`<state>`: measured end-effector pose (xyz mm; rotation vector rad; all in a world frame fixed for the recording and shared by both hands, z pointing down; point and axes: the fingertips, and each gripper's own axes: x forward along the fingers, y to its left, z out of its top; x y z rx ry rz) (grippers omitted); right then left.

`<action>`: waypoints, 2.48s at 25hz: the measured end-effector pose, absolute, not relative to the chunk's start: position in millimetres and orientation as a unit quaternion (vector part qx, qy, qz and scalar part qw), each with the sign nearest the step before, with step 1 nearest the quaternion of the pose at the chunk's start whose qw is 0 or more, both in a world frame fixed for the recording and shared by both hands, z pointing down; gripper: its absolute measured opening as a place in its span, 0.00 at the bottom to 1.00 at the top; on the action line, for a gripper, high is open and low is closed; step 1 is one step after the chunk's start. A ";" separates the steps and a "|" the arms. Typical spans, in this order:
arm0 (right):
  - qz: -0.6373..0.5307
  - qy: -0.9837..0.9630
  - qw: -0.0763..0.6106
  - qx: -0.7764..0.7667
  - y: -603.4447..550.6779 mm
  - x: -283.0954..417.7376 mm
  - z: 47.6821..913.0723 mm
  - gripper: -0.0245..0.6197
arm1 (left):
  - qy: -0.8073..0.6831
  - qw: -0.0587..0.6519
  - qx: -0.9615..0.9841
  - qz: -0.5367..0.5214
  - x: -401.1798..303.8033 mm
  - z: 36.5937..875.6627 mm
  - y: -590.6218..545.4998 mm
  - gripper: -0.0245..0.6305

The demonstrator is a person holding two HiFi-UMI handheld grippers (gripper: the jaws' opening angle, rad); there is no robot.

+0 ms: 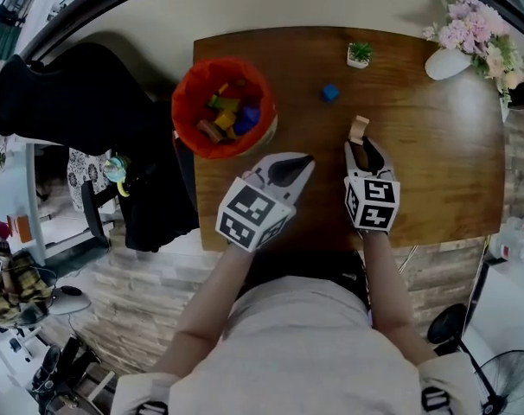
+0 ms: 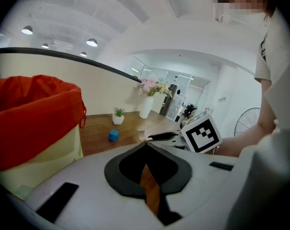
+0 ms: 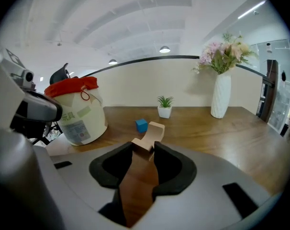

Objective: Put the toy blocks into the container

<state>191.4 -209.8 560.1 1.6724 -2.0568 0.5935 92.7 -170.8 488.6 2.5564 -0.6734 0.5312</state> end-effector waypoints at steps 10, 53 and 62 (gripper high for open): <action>0.182 -0.803 0.181 0.538 -218.2 147.6 506.7 0.28 | -0.274 0.199 0.927 0.161 70.3 457.5 -181.3 0.06; 0.012 -0.936 0.140 0.322 -237.9 -36.3 364.9 0.28 | -0.488 0.158 0.857 0.048 -63.5 392.2 -189.9 0.06; 0.014 -0.935 0.146 0.322 -234.7 -33.6 369.8 0.29 | -0.485 0.165 0.858 0.044 -54.0 394.7 -184.5 0.06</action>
